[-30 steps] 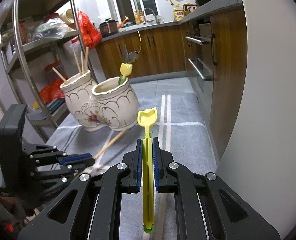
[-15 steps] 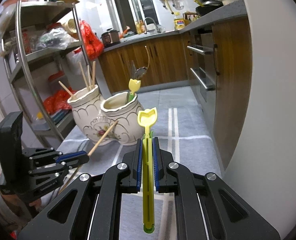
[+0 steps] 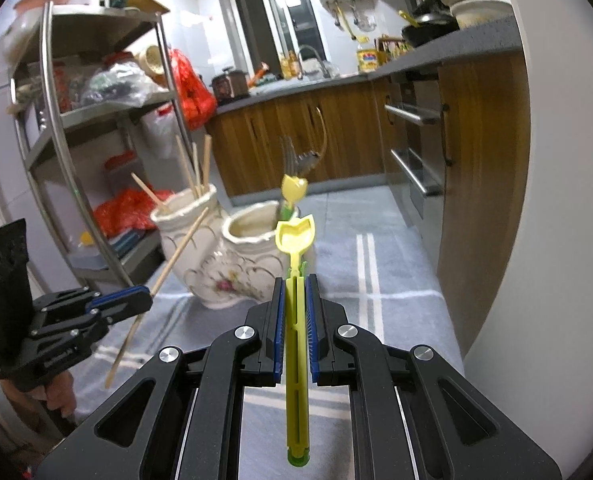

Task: Organize utensils
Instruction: 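Lower the chopstick into the tall compartment with left while right lowers spoon into small one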

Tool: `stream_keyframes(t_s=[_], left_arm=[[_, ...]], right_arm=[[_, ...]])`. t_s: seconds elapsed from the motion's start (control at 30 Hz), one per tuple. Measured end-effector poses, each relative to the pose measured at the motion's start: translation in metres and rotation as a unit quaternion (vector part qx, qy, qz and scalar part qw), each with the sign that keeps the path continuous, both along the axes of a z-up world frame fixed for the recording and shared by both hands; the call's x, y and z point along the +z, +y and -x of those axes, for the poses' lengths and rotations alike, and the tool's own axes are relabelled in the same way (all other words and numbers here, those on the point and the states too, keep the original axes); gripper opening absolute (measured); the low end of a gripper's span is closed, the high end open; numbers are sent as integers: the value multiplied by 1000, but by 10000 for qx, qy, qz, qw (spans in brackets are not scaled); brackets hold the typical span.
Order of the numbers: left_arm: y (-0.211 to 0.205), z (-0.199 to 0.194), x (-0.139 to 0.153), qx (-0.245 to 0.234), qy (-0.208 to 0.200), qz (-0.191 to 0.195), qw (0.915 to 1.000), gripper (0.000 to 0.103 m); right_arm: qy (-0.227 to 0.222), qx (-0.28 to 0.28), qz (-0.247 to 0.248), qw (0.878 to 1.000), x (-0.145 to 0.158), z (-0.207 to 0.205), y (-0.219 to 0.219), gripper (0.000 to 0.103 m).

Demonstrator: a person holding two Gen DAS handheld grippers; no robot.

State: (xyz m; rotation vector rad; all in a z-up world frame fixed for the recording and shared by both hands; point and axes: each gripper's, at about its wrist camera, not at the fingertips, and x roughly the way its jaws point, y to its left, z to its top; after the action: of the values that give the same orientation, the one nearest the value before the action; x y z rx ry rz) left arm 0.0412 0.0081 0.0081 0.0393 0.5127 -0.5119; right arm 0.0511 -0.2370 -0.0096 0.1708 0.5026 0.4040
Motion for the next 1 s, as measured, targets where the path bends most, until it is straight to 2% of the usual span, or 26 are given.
stream_keyframes(t_s=[0.1, 0.33, 0.67, 0.83, 0.93, 1.0], left_arm=[[9, 0, 7, -48, -108, 249, 9996, 6], [19, -11, 23, 91, -338, 501, 9981, 6], [37, -72, 71, 514, -932, 1088, 9883, 6], [43, -107, 77, 772, -967, 1548, 9802, 6], [35, -116, 77, 960, -1141, 1426, 9785, 6], [23, -118, 75, 1106, -1381, 1147, 9775, 6]], right_arm=[[-124, 58, -84, 9999, 5, -1, 3, 11], [-264, 217, -276, 9990, 18, -19, 18, 11], [-652, 307, -760, 9945, 50, -67, 38, 11], [-574, 373, -1272, 9895, 50, -97, 40, 11], [-569, 320, -1385, 9882, 46, -113, 45, 11], [-568, 257, -1355, 9888, 41, -121, 49, 11]])
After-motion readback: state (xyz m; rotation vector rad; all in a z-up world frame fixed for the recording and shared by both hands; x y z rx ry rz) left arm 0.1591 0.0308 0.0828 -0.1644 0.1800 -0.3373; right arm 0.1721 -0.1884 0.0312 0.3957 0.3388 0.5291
